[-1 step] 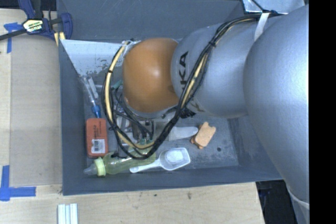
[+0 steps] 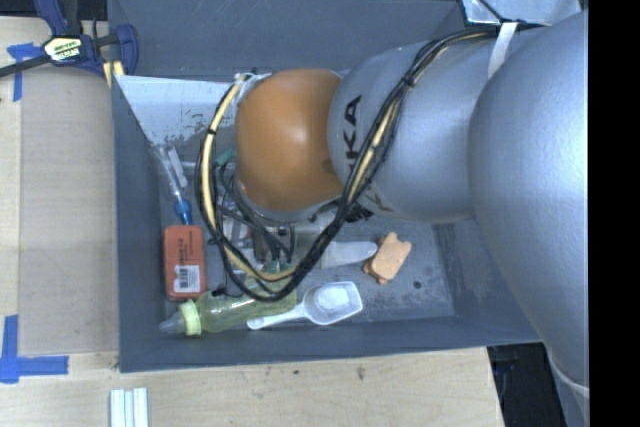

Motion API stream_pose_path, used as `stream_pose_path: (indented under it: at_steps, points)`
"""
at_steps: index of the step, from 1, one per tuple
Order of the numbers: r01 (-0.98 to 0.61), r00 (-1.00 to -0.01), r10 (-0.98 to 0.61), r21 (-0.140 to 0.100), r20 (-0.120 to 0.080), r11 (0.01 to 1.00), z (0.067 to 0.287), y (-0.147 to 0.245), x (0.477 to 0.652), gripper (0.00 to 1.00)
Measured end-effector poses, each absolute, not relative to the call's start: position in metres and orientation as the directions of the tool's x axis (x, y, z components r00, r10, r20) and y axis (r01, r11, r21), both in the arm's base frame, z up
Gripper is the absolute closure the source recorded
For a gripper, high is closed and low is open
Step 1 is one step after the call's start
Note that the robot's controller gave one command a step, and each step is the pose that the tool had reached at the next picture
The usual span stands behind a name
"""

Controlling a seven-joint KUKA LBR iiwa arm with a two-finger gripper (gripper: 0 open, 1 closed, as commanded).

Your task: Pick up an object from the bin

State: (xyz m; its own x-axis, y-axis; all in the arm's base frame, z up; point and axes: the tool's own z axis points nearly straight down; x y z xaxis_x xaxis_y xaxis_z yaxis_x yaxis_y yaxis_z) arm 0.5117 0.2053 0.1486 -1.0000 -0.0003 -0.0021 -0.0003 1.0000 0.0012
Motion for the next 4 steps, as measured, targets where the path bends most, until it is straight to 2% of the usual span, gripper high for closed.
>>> stream_pose_path:
  at_steps: [1, 2, 3, 4]
  points:
    - [0.026, -1.000, 0.026, 0.003, -0.004, 1.000, 0.144, 0.174, 0.533, 0.00]
    - [-0.040, -0.999, -0.040, 0.000, -0.002, 0.999, 0.153, 0.136, 0.554, 0.00]
    - [-0.033, -0.999, -0.033, 0.001, -0.005, 0.999, 0.155, 0.091, 0.568, 0.00]
    - [0.005, -1.000, 0.005, 0.000, -0.005, 1.000, 0.121, 0.088, 0.568, 0.00]
